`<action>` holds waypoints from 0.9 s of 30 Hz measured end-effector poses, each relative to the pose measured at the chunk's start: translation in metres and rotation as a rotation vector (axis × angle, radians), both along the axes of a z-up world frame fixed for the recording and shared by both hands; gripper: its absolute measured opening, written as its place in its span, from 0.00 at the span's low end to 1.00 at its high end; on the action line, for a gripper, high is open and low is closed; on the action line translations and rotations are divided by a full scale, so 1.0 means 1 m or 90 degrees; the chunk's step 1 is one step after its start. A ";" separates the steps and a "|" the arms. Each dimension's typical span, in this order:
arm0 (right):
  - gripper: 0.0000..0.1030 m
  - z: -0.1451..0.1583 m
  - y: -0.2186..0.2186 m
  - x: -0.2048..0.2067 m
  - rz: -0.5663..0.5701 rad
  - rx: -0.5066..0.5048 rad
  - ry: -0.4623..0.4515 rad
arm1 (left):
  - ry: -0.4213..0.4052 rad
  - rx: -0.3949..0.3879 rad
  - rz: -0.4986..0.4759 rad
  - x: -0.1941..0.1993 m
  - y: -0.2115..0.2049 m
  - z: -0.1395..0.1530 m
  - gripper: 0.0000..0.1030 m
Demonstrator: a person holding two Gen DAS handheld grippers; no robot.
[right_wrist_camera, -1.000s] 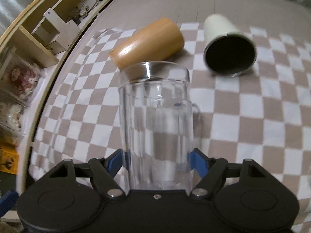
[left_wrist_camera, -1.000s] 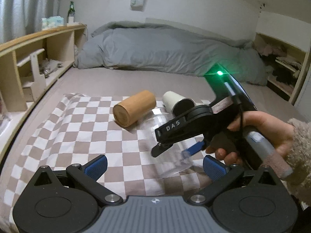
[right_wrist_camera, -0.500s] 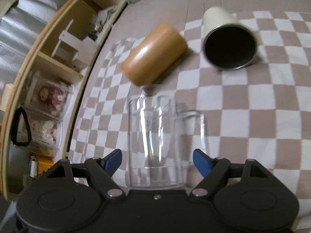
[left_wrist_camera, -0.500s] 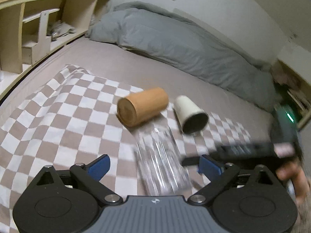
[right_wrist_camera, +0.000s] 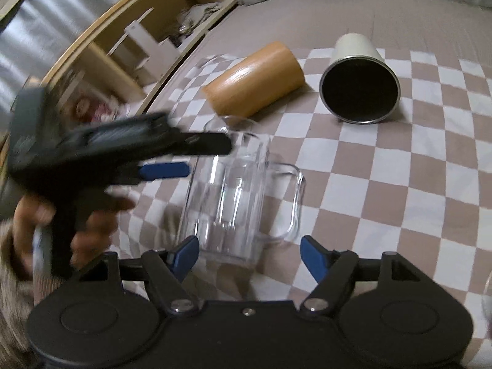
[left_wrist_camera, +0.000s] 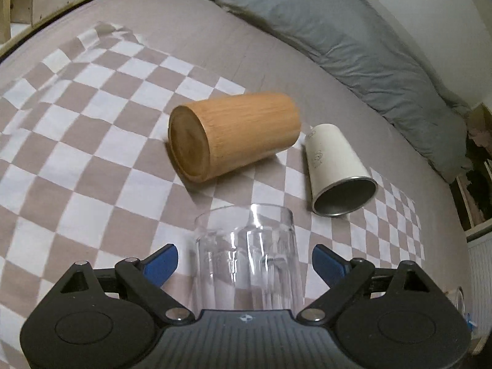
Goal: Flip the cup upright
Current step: 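Lift the clear pitcher with the right tool and rotate it upright, then lower the upright pitcher onto the cloth and open the right tool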
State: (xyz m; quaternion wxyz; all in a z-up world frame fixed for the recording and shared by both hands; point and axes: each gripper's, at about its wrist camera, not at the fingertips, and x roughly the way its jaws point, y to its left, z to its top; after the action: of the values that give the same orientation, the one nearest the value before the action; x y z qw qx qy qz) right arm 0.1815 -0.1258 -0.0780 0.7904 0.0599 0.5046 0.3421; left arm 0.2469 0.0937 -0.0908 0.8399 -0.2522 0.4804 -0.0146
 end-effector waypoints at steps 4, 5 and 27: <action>0.72 0.000 -0.001 -0.007 0.020 -0.012 -0.016 | 0.012 0.006 -0.001 0.008 -0.004 -0.004 0.80; 0.72 0.001 -0.001 -0.008 0.024 -0.013 -0.018 | 0.020 0.006 -0.004 0.009 -0.006 -0.005 0.76; 0.71 0.063 -0.040 -0.073 -0.046 -0.022 -0.166 | -0.186 0.137 -0.059 -0.087 0.013 0.050 0.73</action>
State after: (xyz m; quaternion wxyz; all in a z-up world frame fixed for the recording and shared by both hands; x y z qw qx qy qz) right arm 0.1089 -0.1654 -0.0149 0.8623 0.0194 0.4006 0.3092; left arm 0.1598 0.1063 -0.0408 0.9211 -0.1340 0.3635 -0.0381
